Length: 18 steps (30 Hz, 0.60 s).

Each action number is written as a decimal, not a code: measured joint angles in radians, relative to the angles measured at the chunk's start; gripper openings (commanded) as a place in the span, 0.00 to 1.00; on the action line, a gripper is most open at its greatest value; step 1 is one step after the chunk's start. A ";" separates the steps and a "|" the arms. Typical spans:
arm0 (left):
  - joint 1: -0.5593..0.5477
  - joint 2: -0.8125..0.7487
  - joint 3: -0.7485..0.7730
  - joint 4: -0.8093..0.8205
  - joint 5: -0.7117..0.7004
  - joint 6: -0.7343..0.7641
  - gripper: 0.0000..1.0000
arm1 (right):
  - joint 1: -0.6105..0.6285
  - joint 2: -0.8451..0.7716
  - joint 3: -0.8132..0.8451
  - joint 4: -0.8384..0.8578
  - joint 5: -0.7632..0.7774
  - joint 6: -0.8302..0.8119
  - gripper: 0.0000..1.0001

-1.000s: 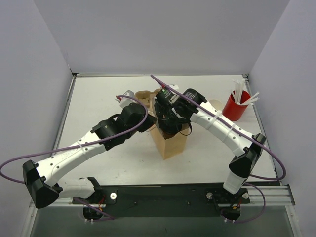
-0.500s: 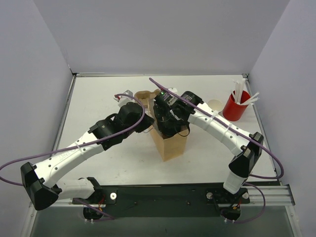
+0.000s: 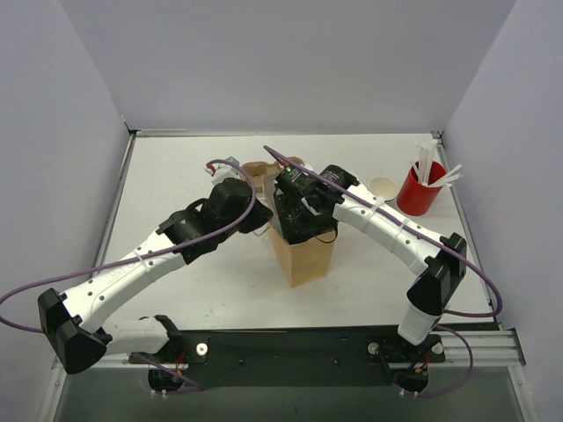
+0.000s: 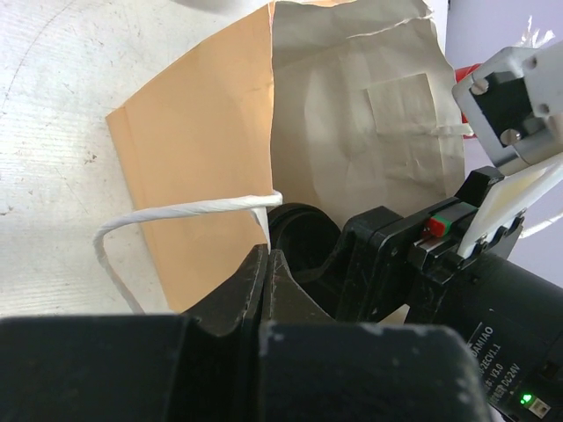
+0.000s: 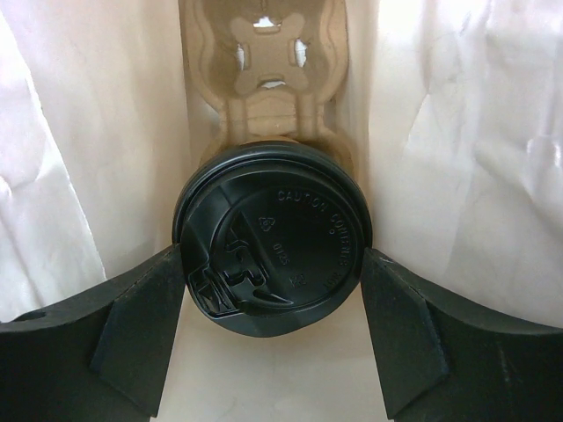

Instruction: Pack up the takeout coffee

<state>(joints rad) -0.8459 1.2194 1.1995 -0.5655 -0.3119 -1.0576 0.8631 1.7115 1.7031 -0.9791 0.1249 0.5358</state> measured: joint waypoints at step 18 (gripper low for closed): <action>0.044 0.008 0.005 0.015 0.062 0.051 0.00 | -0.013 0.036 -0.021 0.010 -0.070 -0.055 0.53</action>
<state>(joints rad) -0.8017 1.2274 1.2045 -0.5507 -0.2497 -1.0069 0.8501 1.7473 1.6825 -0.9688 0.0547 0.4808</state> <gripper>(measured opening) 0.022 0.695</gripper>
